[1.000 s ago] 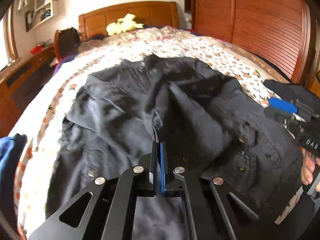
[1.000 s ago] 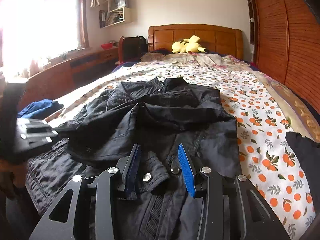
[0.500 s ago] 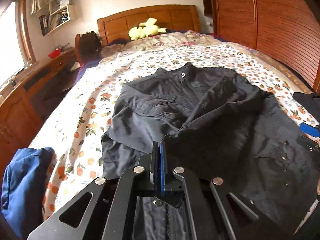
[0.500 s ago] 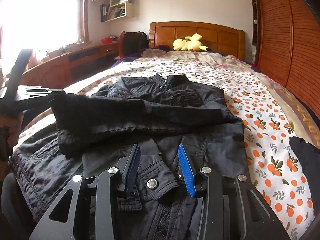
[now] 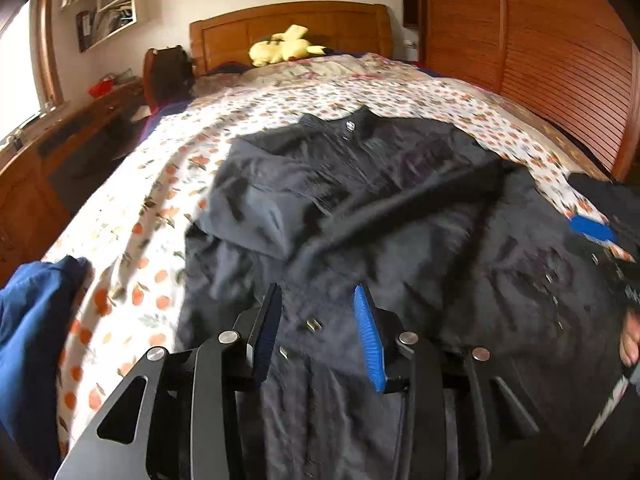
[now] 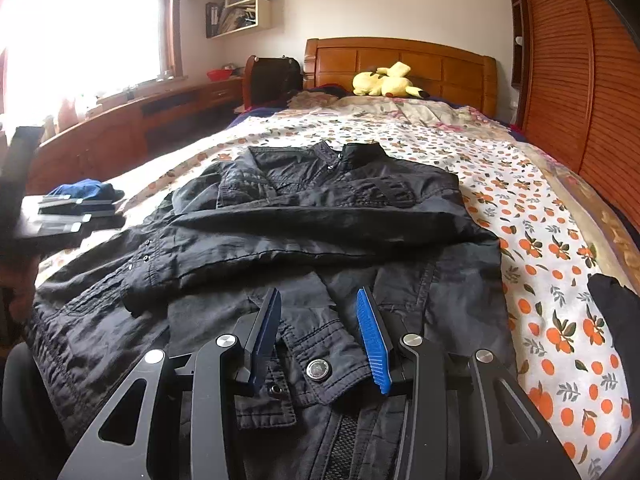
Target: Fold large clothes
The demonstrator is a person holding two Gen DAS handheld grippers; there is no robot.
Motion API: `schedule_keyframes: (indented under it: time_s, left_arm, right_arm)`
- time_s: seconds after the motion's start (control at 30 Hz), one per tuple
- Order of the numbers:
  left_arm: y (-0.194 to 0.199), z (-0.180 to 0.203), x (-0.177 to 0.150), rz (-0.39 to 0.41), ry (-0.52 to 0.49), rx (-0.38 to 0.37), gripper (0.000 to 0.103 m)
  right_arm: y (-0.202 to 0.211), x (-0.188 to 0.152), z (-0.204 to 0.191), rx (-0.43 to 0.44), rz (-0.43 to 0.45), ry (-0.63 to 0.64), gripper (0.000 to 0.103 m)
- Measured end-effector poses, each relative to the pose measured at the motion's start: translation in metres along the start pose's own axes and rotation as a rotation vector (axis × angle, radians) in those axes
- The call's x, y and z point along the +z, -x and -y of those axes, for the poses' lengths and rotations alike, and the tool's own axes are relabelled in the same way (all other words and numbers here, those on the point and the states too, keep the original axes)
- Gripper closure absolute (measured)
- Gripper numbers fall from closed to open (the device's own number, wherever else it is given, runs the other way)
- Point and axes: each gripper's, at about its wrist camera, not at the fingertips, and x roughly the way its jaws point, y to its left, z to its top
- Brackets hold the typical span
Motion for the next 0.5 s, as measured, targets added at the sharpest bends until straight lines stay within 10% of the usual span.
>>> schedule_keyframes:
  time_s: [0.5]
  left_arm:
    - [-0.017,0.046,-0.05,-0.084,-0.056,-0.047,0.055]
  right_arm:
    - [-0.001,-0.002,-0.004,0.01,-0.008,0.005,0.065]
